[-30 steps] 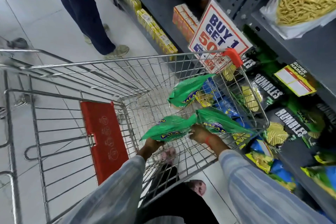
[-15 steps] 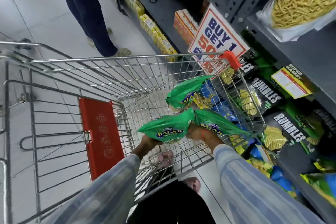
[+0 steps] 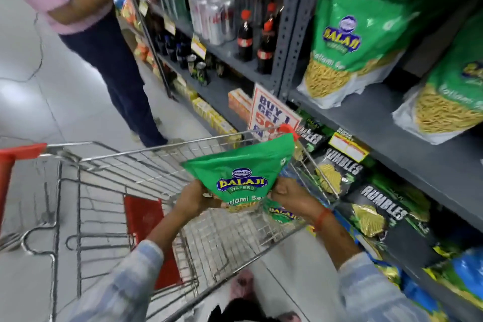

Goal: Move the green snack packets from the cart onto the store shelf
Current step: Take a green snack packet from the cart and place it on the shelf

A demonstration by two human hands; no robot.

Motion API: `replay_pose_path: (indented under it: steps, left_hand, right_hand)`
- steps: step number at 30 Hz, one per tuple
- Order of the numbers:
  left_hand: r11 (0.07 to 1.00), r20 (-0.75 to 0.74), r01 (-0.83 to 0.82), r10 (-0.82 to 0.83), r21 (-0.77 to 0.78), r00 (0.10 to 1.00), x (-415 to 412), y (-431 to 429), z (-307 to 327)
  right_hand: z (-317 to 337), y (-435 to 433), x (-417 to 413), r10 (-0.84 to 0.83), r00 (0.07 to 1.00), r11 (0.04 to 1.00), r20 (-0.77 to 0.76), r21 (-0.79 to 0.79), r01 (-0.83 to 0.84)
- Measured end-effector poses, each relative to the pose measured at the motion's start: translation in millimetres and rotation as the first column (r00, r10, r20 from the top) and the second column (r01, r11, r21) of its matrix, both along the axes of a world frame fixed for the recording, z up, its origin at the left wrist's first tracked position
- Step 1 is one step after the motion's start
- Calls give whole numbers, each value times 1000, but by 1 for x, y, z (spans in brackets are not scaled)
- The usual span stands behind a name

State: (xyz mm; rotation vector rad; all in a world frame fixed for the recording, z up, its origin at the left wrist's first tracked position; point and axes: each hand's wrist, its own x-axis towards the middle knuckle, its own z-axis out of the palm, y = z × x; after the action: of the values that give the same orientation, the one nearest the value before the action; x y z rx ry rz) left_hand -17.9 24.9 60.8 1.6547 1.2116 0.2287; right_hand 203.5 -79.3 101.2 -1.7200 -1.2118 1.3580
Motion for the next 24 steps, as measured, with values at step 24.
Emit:
replay_pose_path:
  steps: [24]
  left_hand:
    - [809, 80, 492, -541, 324, 837, 370, -2, 121]
  right_hand:
    - [78, -57, 252, -888, 454, 405, -74, 341, 848]
